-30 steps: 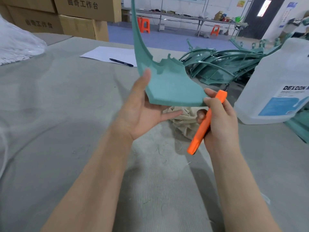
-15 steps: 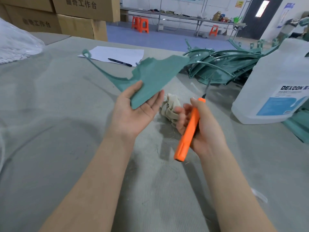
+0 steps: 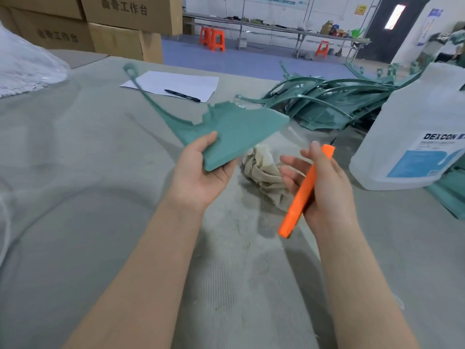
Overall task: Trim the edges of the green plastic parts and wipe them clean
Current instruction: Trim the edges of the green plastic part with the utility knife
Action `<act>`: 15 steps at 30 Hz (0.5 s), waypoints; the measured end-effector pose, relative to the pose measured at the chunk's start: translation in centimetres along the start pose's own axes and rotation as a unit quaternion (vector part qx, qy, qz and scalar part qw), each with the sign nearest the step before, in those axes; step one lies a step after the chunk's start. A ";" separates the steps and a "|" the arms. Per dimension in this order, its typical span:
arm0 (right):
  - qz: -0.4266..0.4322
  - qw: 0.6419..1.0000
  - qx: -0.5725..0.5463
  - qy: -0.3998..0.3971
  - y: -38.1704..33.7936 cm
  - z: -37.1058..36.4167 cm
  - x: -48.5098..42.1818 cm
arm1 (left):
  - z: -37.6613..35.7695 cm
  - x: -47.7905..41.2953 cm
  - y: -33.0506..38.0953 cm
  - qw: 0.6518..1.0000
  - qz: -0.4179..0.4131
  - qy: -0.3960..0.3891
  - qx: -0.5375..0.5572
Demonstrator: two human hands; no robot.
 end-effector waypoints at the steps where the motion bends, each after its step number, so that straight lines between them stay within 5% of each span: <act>1: 0.023 0.992 0.119 0.017 -0.1 0.2 0.0 | 0.2 0.0 0.1 1.000 -0.006 0.013 0.012; 4: 0.079 0.938 0.335 0.031 -0.1 0.0 0.1 | 0.6 0.0 0.5 0.999 -0.015 0.039 0.014; 7: 0.078 0.923 0.375 0.024 -0.1 -0.6 0.3 | 0.8 0.0 0.6 0.999 0.001 0.054 0.002; 11: 0.064 0.933 0.354 0.016 0.0 -0.4 0.3 | 0.8 0.1 0.5 0.998 0.011 0.059 0.017; 15: 0.008 0.986 0.164 -0.024 0.5 -0.6 0.2 | 0.0 0.4 0.4 0.999 0.038 -0.017 0.034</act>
Point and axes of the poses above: each hand's wrist, its own x-axis away from the middle knuckle, its own z-axis out of the back of the hand, y = z × x, the point moved 4 cm from there along -x, towards the middle knuckle, and after that the axes turned 12 degrees about -y, right-handed, at the moved point
